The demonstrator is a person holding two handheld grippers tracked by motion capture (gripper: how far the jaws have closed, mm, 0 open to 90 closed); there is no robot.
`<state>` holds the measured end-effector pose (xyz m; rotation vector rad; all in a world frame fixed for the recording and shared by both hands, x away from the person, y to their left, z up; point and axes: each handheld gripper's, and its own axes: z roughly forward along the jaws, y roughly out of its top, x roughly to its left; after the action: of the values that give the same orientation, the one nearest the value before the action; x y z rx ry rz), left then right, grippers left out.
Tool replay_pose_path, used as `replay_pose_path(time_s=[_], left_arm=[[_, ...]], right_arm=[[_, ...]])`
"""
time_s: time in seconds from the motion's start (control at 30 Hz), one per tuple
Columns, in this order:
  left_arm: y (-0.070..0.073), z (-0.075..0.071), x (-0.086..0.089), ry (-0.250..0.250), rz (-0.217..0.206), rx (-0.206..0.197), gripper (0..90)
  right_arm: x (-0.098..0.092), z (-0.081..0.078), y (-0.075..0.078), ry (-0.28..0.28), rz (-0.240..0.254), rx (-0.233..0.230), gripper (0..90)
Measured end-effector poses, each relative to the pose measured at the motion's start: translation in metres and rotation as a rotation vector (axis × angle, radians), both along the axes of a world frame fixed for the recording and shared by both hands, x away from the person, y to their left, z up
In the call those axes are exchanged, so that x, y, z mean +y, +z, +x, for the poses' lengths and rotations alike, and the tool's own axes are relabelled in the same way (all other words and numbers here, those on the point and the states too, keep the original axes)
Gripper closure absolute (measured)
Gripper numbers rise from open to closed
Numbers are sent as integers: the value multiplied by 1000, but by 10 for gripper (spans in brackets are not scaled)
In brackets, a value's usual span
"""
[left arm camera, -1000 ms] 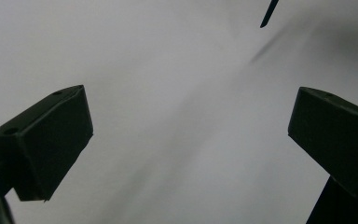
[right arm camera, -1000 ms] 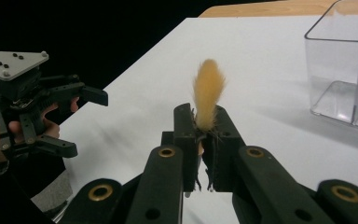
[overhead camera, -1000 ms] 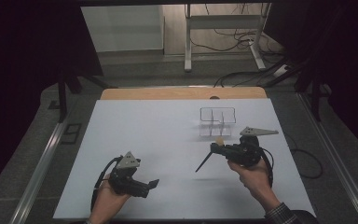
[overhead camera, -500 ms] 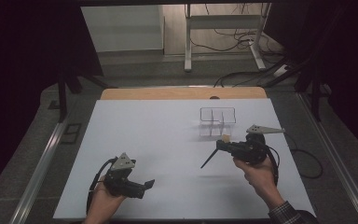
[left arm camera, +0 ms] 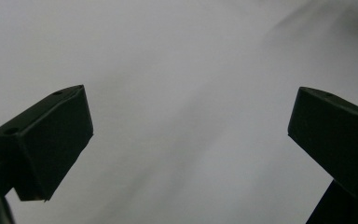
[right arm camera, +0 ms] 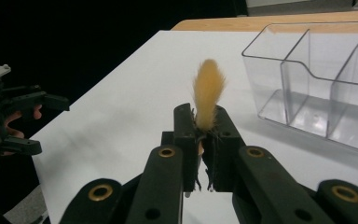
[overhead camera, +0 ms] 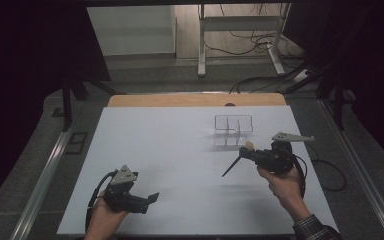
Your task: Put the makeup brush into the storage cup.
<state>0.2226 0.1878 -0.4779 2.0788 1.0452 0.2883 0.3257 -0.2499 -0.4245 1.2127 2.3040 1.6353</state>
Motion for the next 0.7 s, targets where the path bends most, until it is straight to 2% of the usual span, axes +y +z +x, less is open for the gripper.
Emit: replay_pose_path(time_s=[0.5,0.7], left_arm=[[-1,-5,18,51,-7,4,5],[-2,-7,23,65,6,7,6]], right_arm=[[-11,2,3,-28,-17,-18,838],[-14,3,3,-39,-22,-23,838]])
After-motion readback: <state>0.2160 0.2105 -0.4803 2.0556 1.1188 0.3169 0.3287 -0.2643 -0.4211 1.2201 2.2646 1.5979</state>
